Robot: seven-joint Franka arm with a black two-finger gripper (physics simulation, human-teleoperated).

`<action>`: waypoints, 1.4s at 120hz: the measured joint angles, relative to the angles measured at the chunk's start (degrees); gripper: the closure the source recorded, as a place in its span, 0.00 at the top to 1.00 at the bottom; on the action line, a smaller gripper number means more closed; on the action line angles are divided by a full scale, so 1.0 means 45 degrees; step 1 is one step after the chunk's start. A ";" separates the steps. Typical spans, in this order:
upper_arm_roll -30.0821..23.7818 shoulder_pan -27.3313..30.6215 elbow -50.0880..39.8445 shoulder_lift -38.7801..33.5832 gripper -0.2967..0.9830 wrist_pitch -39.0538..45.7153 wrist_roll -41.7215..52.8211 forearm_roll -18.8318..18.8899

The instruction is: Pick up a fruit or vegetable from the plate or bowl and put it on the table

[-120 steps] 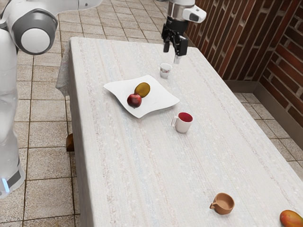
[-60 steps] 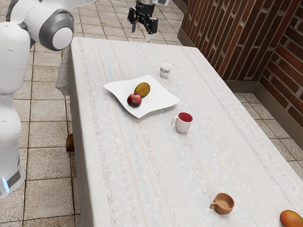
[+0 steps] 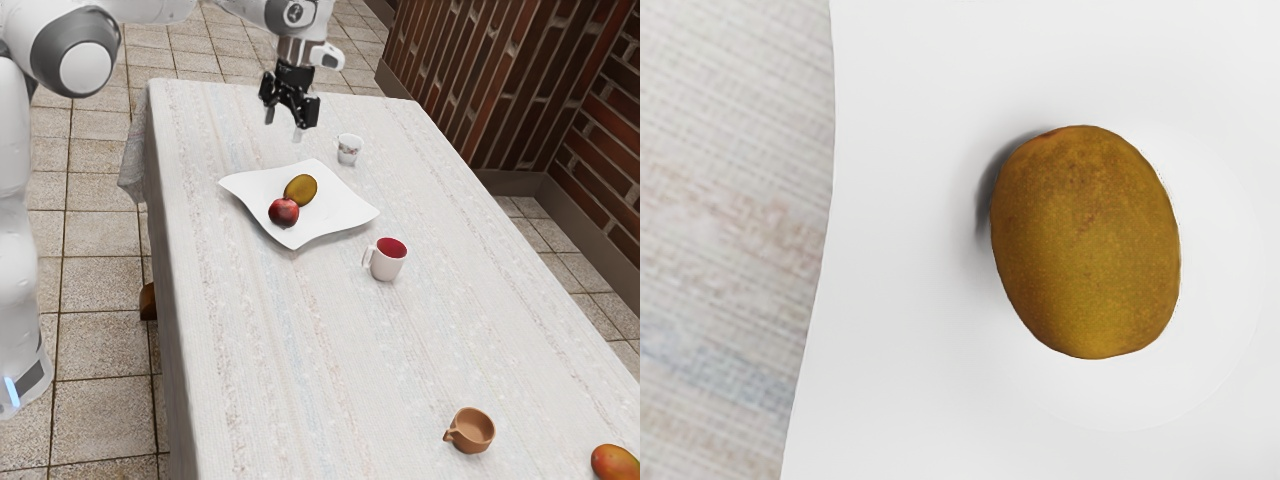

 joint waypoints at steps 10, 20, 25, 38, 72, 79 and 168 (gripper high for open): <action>-0.0001 -0.0711 0.0015 0.0133 0.77 0.0171 -0.0056 -0.0024; -0.0003 -0.1363 0.0010 0.0279 0.77 0.0355 -0.0155 -0.0073; -0.0004 -0.1559 -0.0032 0.0320 0.77 0.0527 -0.0252 -0.0128; -0.0004 -0.1633 -0.0647 0.0303 0.77 0.1183 -0.0742 -0.0342; 0.0089 -0.1563 -0.1721 0.0096 0.77 0.2487 -0.1744 -0.0519; 0.0674 -0.2171 -0.1773 0.0075 0.77 0.2617 -0.1899 -0.0519; 0.2031 -0.3199 -0.1963 0.0975 0.77 0.3491 -0.2922 -0.0441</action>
